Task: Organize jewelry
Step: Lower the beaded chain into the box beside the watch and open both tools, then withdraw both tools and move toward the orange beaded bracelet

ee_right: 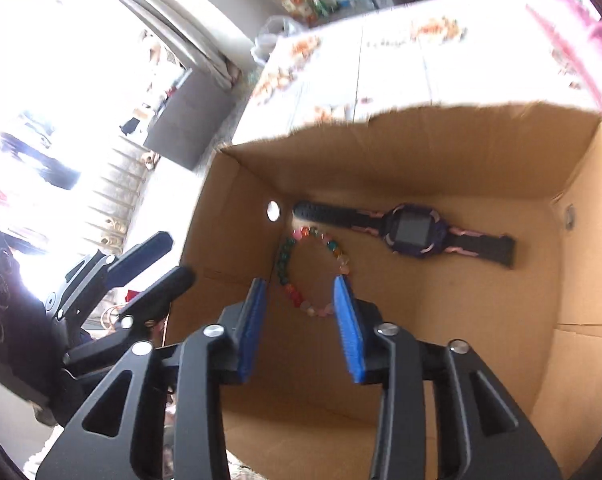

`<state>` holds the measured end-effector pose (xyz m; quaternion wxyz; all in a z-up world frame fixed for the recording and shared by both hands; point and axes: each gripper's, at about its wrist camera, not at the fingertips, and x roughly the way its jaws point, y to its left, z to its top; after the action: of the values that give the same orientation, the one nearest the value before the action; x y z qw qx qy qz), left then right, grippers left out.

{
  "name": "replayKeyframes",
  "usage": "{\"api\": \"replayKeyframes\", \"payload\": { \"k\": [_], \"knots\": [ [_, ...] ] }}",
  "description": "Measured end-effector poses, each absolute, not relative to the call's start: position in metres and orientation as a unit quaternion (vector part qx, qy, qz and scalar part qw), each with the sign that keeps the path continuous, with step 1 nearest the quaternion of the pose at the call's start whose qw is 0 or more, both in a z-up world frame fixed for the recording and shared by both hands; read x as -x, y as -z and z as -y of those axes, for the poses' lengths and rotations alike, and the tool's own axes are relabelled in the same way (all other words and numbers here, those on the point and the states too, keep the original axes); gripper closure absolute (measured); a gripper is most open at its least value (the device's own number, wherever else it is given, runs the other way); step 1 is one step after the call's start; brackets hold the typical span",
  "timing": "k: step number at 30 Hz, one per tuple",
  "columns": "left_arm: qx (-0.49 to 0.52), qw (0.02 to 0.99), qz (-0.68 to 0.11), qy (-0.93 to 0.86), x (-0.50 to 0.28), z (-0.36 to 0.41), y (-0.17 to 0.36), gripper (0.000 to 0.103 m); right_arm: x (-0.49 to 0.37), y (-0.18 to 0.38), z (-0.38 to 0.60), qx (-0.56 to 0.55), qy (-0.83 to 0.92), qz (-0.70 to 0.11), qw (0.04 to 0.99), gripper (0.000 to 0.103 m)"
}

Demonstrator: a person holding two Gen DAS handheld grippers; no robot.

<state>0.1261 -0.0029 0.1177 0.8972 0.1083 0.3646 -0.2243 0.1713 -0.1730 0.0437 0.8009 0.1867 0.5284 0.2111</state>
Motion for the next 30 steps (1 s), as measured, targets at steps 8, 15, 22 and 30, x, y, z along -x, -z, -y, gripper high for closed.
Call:
{"api": "replayKeyframes", "payload": {
  "k": [8,15,22,30],
  "knots": [
    [-0.042,0.919,-0.302,0.248,-0.052,-0.038,-0.140,0.042,-0.085,-0.106,0.200,-0.153,-0.230,-0.412,0.868,0.050],
    [-0.040,0.923,-0.306,0.228,-0.013,-0.043,-0.110,0.036,-0.002,-0.109,0.222,-0.169,-0.250,-0.359,0.883,0.045],
    [-0.039,0.914,-0.354,0.194,-0.011,-0.038,-0.062,0.036,0.027,-0.038,0.234,-0.238,-0.217,-0.402,0.857,0.045],
    [-0.031,0.915,-0.366,0.166,-0.024,-0.043,-0.044,0.045,0.005,0.004,0.245,-0.236,-0.122,-0.435,0.861,0.068]
  ]
}}
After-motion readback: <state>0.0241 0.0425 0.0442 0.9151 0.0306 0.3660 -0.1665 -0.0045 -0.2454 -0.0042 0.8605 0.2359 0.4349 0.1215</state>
